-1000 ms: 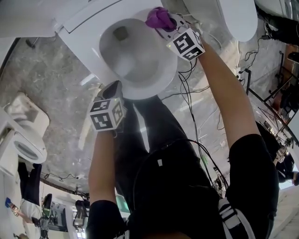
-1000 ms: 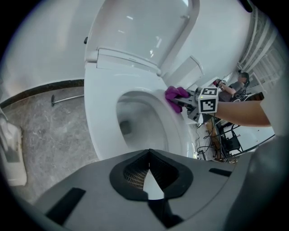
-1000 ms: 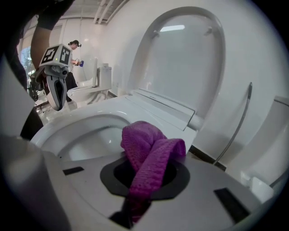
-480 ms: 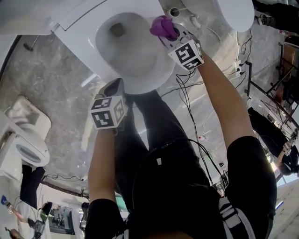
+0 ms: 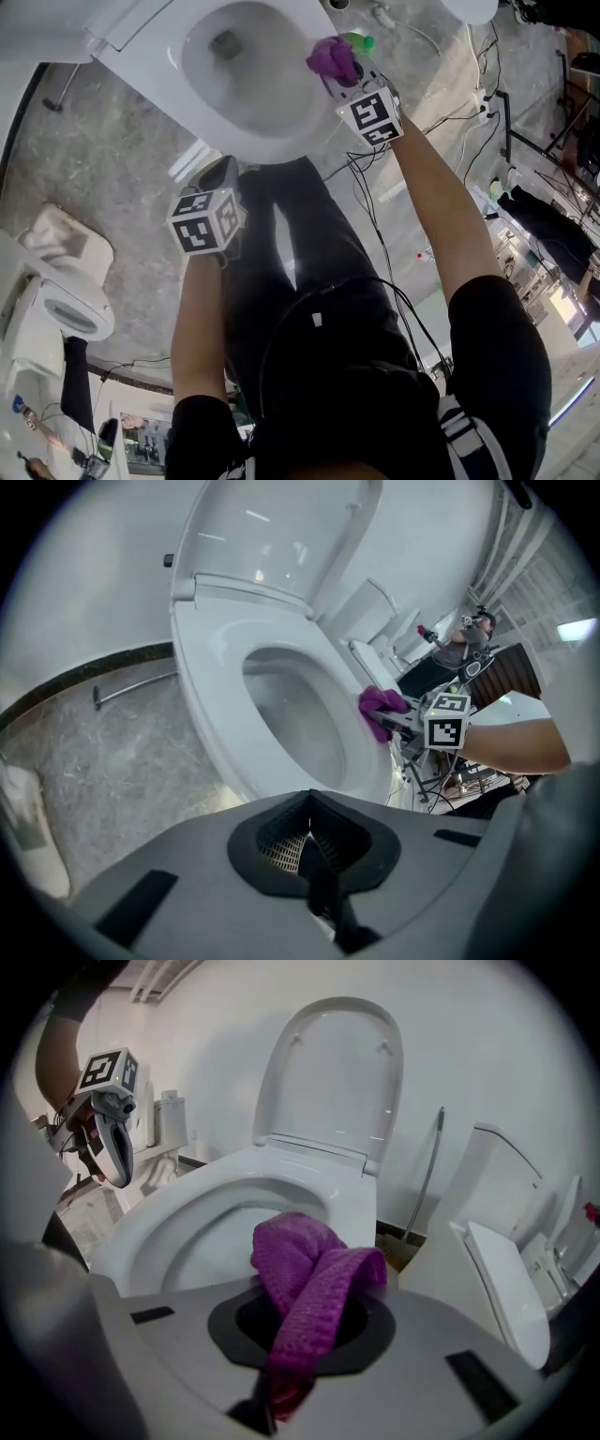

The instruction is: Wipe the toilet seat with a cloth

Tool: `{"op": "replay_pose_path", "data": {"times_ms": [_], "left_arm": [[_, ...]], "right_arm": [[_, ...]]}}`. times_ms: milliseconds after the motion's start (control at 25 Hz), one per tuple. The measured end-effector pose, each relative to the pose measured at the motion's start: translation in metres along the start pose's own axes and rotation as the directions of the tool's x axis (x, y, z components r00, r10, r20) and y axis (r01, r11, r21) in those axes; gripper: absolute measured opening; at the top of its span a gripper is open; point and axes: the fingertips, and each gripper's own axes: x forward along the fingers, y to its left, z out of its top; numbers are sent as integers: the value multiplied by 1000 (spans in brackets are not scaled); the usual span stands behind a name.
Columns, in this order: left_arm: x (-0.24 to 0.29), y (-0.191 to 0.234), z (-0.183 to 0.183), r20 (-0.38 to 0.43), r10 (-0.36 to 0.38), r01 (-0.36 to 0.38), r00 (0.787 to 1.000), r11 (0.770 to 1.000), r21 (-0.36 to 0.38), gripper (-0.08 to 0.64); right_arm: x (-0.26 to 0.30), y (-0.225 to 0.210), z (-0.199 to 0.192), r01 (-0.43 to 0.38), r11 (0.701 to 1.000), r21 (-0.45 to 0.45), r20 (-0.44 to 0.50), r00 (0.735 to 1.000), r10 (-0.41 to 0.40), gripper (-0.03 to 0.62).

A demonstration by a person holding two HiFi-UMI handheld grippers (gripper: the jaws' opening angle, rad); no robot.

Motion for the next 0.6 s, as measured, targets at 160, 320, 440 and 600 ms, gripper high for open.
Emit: {"op": "replay_pose_path", "data": {"times_ms": [160,320,440,600], "left_arm": [[-6,-7,-6,-19,-6,6,1000,999,34,9],[-7,-19,-5,-24,-20,21,1000,998,52,9],[-7,-22,1,-20,-27,28,999,998,57,9],[0,-23,-1,-31,-33,35,999,997,71,9]], "right_arm": [[-23,18,-17,40,993,110,-29,999,-37,49],[-45,44,-33,91,969,231,-59,995,-80,49],[-53,64,-38,126,945,301,-66,992,-111,49],[-58,92,-41,157,925,345,-82,987,-137,49]]}}
